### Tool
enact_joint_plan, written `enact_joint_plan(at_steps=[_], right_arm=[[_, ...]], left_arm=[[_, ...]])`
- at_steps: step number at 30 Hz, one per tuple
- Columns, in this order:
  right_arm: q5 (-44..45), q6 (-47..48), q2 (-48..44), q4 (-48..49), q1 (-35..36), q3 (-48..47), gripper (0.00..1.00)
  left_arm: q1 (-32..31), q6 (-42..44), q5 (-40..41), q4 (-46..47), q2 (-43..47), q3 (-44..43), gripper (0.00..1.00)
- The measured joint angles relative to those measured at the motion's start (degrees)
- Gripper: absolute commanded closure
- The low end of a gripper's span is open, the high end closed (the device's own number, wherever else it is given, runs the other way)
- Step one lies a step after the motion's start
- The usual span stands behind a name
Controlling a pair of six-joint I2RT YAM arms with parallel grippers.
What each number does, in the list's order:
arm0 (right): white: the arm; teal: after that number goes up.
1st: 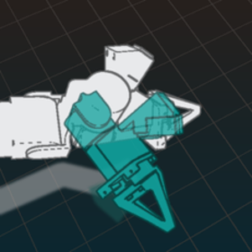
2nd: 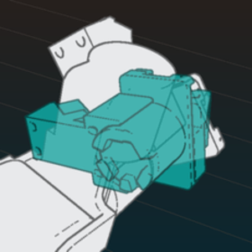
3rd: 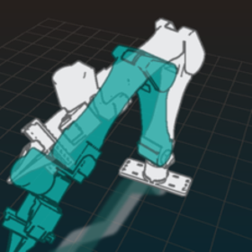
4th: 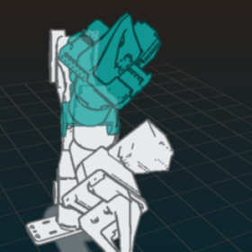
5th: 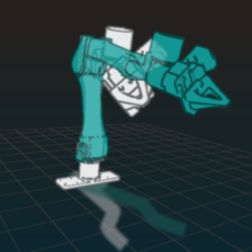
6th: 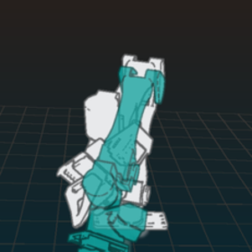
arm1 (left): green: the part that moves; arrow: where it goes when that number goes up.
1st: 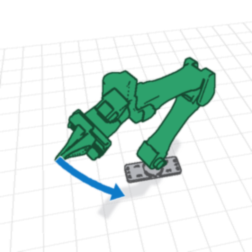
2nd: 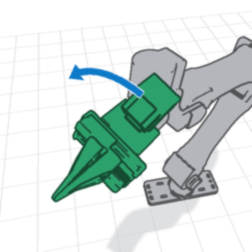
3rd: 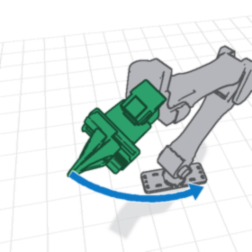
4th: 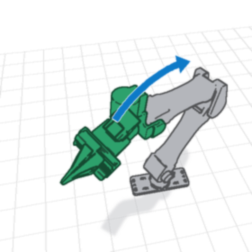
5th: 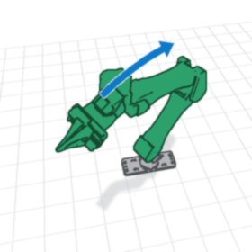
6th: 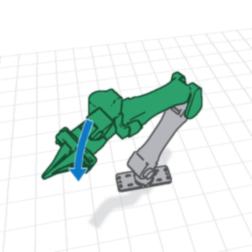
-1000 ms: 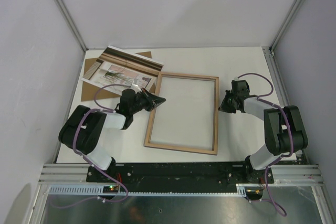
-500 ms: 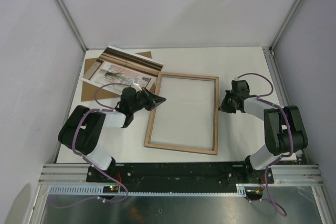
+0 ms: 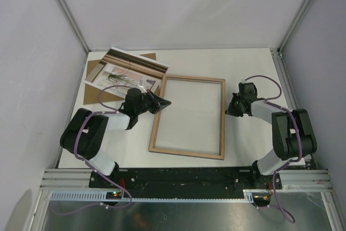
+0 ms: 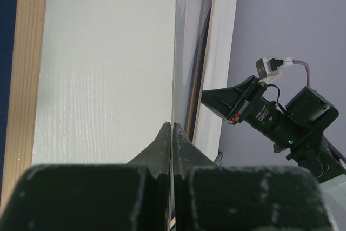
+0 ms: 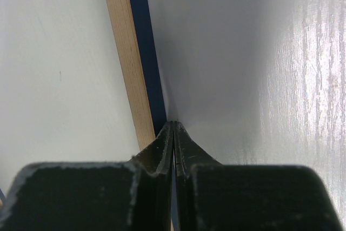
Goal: Put the photo into the frame
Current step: Place the glass panel in the frame body.
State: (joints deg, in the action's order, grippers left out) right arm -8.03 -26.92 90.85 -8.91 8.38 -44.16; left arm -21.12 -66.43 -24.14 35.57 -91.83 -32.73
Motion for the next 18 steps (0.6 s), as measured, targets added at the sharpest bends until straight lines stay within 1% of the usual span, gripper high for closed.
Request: enact_joint_plan(at_steps=[14,18], right_arm=[[0.0,0.0,0.0,0.0,0.0,0.0,0.97],[0.0,0.0,-0.1,0.0,0.0,0.0,0.95]], left_arm=[[0.0,-0.2,0.0,-2.8,0.0,-1.2,1.00],[0.0,-0.5,-0.1,-3.6,0.0,-1.7,1.00]])
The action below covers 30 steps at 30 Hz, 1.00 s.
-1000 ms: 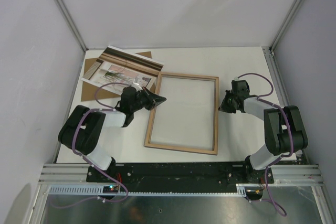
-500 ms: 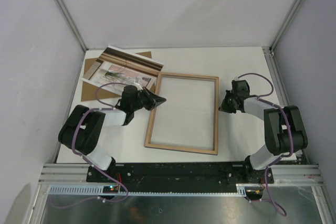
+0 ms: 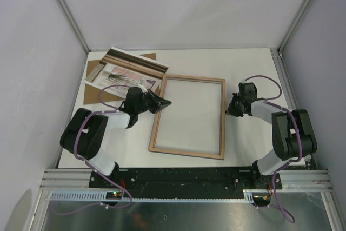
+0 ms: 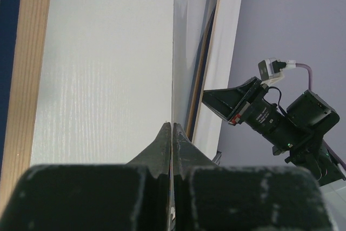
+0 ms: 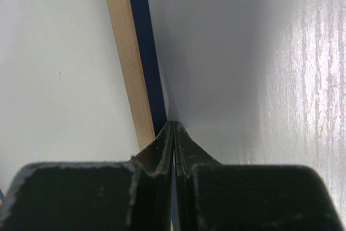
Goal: Put the photo into the frame
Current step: Place the glass panel in the frame body.
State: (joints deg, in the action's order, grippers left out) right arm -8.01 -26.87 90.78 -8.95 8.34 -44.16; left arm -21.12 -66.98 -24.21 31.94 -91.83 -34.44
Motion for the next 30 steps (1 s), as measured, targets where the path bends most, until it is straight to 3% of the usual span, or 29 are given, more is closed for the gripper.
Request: enact_joint_plan(at_steps=[9,30], right_arm=[[0.0,0.0,0.0,0.0,0.0,0.0,0.91],[0.0,0.0,-0.2,-0.2,0.0,0.0,0.91]], left_arm=[[0.0,0.0,0.0,-1.7,0.9,-0.1,1.00],[0.0,0.6,0.0,-2.6,2.3,0.7,1.00]])
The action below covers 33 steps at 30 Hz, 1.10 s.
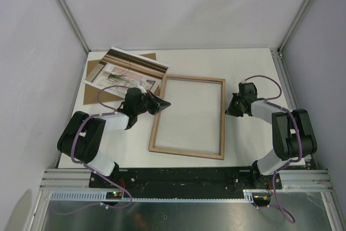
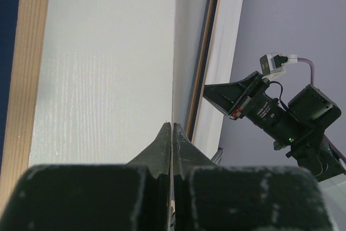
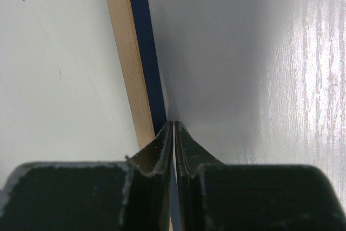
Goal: Put the photo into the frame
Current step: Place the glass panel in the frame body.
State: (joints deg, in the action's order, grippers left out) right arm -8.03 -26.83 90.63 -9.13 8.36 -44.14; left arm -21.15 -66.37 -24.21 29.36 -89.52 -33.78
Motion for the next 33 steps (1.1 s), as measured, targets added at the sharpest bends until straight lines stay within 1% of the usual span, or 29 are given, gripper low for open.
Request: enact_joint_plan(at_steps=[12,26,33], right_arm=[[0.0,0.1,0.0,0.0,0.0,0.0,0.91],[0.0,0.1,0.0,0.0,0.0,0.0,0.90],[0.0,0.4,-0.1,0.0,0.0,0.0,0.90]], left_arm=[[-0.1,0.9,0.0,0.0,0.8,1.8,1.00],[-0.6,4.5,-0.1,0.0,1.7,1.4,1.00],[-1.0,5.0,-0.2,0.7,0.5,0.6,1.00]])
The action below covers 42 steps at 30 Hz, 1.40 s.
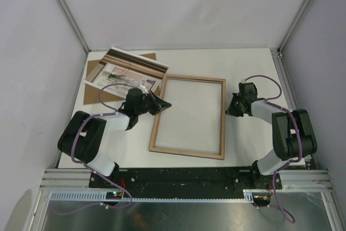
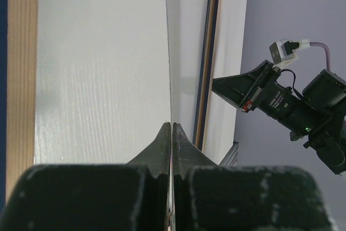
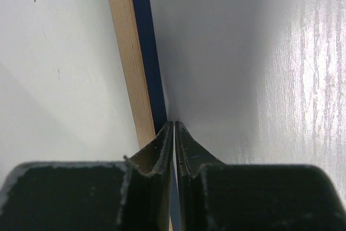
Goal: Put the photo into the frame
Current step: Place the glass panel in the frame body.
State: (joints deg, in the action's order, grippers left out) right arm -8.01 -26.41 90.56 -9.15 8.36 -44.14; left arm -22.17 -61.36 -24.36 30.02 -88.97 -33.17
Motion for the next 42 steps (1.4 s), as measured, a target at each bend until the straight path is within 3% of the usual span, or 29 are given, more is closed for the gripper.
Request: enact_joint_plan(at_steps=[4,16,36,42], right_arm=[[0.1,0.3,-0.1,-0.1,0.0,0.0,0.89],[2.6,1.1,-1.8,-3.0,0.0,0.1,0.75],[5.5,-0.2,-4.3,-5.6,-0.1,0.0,0.76],[8.7,-2.2,-7.6,-5.5,-0.6,0.0,0.71]], left_arm=[[-0.1,0.2,0.0,0.8,-1.2,-0.1,1.00],[-0.5,1.4,-0.3,1.6,-2.8,-0.1,1.00],[-1.2,5.1,-3.5,2.0,-1.7,-0.1,1.00],[-1.7,5.1,-4.5,2.2,-1.1,0.0,1.00]])
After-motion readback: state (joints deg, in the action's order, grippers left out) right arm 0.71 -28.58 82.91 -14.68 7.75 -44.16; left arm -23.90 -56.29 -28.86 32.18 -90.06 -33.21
